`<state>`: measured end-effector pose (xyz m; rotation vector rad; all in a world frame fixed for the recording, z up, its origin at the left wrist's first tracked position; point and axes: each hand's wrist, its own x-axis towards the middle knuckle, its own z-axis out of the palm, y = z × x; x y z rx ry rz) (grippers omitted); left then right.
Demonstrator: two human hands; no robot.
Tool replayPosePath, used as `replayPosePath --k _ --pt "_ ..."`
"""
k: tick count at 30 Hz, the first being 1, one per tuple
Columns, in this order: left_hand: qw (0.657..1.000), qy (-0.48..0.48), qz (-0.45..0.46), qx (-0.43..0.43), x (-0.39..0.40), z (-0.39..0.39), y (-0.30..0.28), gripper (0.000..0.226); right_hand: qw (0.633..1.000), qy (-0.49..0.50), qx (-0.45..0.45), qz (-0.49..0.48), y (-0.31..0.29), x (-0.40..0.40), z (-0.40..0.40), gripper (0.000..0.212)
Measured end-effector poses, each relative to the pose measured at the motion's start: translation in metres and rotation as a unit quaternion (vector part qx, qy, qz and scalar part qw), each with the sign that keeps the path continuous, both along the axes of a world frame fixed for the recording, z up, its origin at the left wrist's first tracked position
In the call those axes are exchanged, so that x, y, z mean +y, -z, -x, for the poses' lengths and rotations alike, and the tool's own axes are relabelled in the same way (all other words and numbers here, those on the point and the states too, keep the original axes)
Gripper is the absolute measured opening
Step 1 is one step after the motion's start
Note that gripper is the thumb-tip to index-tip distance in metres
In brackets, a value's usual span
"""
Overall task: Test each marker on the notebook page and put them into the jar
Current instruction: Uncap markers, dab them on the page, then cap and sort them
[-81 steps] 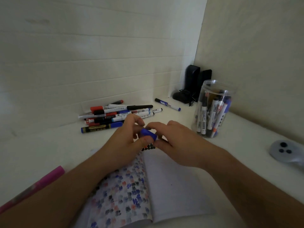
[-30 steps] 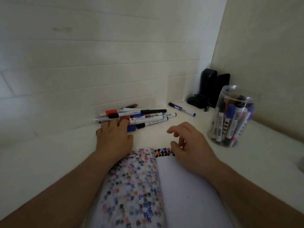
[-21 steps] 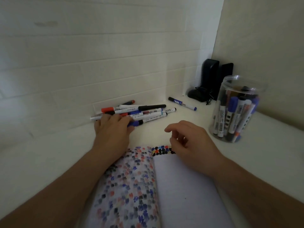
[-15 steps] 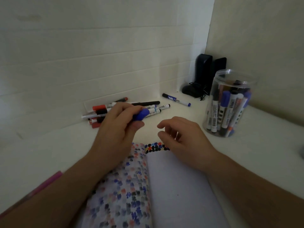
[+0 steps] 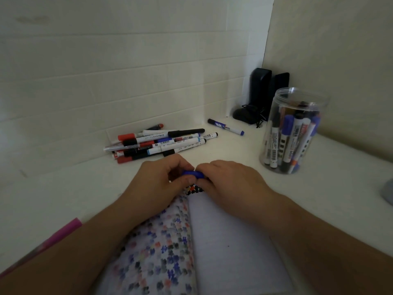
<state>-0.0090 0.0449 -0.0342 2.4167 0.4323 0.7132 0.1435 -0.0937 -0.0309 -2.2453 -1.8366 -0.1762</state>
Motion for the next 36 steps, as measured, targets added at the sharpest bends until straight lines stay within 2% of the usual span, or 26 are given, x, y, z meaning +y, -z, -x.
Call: replayPosePath --k 4,9,13,17,18,20,21,22,23,24,25,26,27,28,29,30,31,33,36 --pt "0.999 0.028 0.013 0.024 0.004 0.001 0.002 0.013 0.998 0.0 -0.001 0.06 -0.001 0.0 -0.001 0.035" --pt "0.999 0.021 0.018 0.018 0.005 0.001 0.002 0.013 0.999 -0.031 -0.022 0.021 -0.003 -0.007 -0.005 0.036" --pt "0.999 0.029 0.031 0.013 0.005 0.002 0.003 0.017 0.999 -0.025 -0.025 0.029 -0.006 -0.007 -0.005 0.037" --pt "0.999 0.019 0.009 0.03 0.004 0.003 0.004 0.013 0.993 0.06 0.075 0.068 -0.024 -0.018 -0.012 0.055" --pt "0.999 0.025 0.004 0.045 0.004 0.003 0.004 0.013 0.99 0.075 0.108 0.052 -0.027 -0.023 -0.015 0.051" --pt "0.996 0.042 0.0 0.078 0.004 0.003 0.004 0.015 0.973 0.098 0.207 -0.011 -0.029 -0.032 -0.024 0.029" --pt "0.995 0.049 -0.008 0.09 0.005 0.003 0.005 0.016 0.951 0.11 0.281 -0.059 -0.031 -0.036 -0.029 0.017" --pt "0.994 0.055 -0.02 0.096 0.005 0.002 0.005 0.017 0.906 0.117 0.391 -0.111 -0.032 -0.039 -0.035 0.011" --pt "0.993 0.06 -0.032 0.101 0.005 0.002 0.005 0.019 0.838 0.111 0.513 -0.15 -0.034 -0.04 -0.04 0.023" --pt "0.992 0.065 -0.04 0.105 0.005 0.001 0.006 0.02 0.754 0.088 0.628 -0.171 -0.036 -0.041 -0.045 0.038" --pt "0.991 0.069 -0.042 0.108 0.005 0.001 0.006 0.021 0.679 0.055 0.709 -0.182 -0.037 -0.043 -0.049 0.05" --pt "0.99 0.073 -0.043 0.111 0.006 0.001 0.007 0.022 0.622 0.026 0.759 -0.188 -0.038 -0.043 -0.051 0.057" --pt "0.989 0.077 -0.047 0.114 0.007 0.001 0.007 0.023 0.586 -0.003 0.787 -0.19 -0.037 -0.043 -0.051 0.056" --pt "0.988 0.081 -0.054 0.117 0.008 0.001 0.008 0.023 0.574 -0.025 0.797 -0.189 -0.035 -0.043 -0.05 0.048" --pt "0.988 0.083 -0.06 0.118 0.008 0.001 0.008 0.023 0.578 -0.038 0.793 -0.187 -0.033 -0.042 -0.048 0.036" --pt "0.987 0.085 -0.064 0.119 0.008 0.001 0.008 0.024 0.604 -0.043 0.775 -0.184 -0.028 -0.041 -0.046 0.023" --pt "0.987 0.086 -0.067 0.121 0.009 0.001 0.009 0.025 0.648 -0.041 0.74 -0.176 -0.024 -0.039 -0.044 0.013" --pt "0.985 0.087 -0.074 0.133 0.009 0.0 0.009 0.029 0.733 -0.024 0.662 -0.154 -0.017 -0.035 -0.04 0.016" --pt "0.98 0.084 -0.096 0.152 0.009 0.0 0.01 0.036 0.793 0.023 0.593 -0.136 -0.011 -0.028 -0.032 0.01"
